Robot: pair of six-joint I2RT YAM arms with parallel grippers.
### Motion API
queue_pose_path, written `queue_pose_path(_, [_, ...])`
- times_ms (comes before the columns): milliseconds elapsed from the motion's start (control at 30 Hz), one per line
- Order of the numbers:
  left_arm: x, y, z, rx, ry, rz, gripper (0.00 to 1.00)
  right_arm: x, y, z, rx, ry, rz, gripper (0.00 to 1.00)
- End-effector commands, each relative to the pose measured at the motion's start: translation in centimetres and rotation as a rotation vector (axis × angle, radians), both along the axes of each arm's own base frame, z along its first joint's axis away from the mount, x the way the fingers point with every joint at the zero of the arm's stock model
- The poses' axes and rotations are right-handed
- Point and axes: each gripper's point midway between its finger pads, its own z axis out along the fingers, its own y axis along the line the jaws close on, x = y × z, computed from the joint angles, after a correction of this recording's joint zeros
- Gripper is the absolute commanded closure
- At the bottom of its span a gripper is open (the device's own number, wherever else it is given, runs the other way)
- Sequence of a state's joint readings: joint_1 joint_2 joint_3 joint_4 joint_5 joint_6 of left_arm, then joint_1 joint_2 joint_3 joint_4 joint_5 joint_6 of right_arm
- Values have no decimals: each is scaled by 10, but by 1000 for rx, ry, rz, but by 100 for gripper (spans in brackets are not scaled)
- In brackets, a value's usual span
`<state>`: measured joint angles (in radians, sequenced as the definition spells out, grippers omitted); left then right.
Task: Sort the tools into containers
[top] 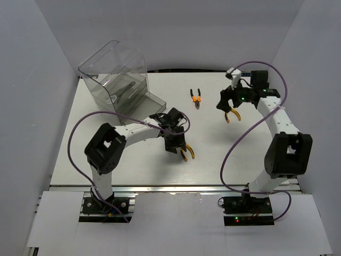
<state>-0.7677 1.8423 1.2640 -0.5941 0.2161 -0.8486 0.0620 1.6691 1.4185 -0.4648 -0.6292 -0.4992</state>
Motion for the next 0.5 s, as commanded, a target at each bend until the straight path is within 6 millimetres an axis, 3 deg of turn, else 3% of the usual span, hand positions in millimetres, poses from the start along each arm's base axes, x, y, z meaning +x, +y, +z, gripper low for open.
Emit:
queue_pose_path(0, [3,6,1,119,-23,18,41,-30,-15,-5,-57,3,30,11])
queue_pose_path(167, [-1,0,-33,230,32,4,51,-41,-22,-2,-48,3,3,11])
queue_pose_path(300, [2,-13,-35,272,-10,-40,56,-46,-23,2,-36,2,1,11])
queue_pose_path(433, [4,-4,-47,376,-52,-53,63,-46,-21,2,-24,9,6,11])
queue_pose_path(467, [4,-2,-50,391,-53,-62,69,-45,-20,3,-19,8,8,10])
